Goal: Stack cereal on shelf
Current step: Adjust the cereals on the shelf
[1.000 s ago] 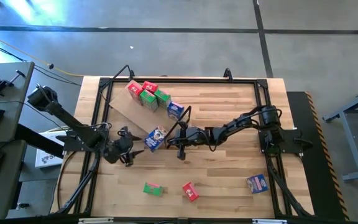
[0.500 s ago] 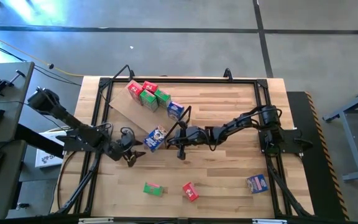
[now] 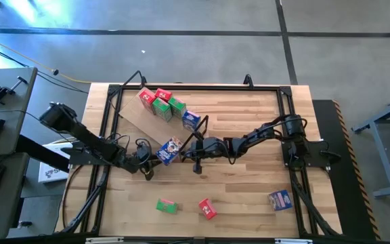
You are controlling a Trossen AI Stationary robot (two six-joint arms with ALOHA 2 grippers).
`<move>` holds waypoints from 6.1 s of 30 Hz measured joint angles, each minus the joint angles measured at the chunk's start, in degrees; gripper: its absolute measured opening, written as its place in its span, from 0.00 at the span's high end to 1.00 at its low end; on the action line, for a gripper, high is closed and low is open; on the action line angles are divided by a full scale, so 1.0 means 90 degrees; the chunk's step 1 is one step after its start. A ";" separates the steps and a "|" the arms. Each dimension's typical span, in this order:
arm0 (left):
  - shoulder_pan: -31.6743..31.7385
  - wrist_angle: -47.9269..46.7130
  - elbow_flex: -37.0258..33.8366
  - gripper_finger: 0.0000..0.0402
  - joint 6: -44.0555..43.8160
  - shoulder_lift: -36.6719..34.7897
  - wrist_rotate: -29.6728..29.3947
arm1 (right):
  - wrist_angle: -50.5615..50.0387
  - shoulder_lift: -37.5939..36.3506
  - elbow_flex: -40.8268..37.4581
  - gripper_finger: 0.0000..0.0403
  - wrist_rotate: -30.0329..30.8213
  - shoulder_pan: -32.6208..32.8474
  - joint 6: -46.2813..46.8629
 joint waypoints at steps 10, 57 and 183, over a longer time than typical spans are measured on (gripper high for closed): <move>-0.0002 0.1519 0.0002 0.99 0.0644 0.0663 -0.0647 | -0.0994 -0.0658 0.0000 0.99 0.0215 0.0046 -0.0201; 0.1084 0.1656 0.0341 1.00 0.2389 -0.1135 -0.0418 | -0.2233 -0.1051 0.0000 0.99 0.1585 0.0074 0.0177; 0.3757 -0.0086 0.1758 1.00 0.3289 -0.0108 0.3188 | -0.4857 -0.3164 -0.0611 1.00 0.1787 0.0414 0.0481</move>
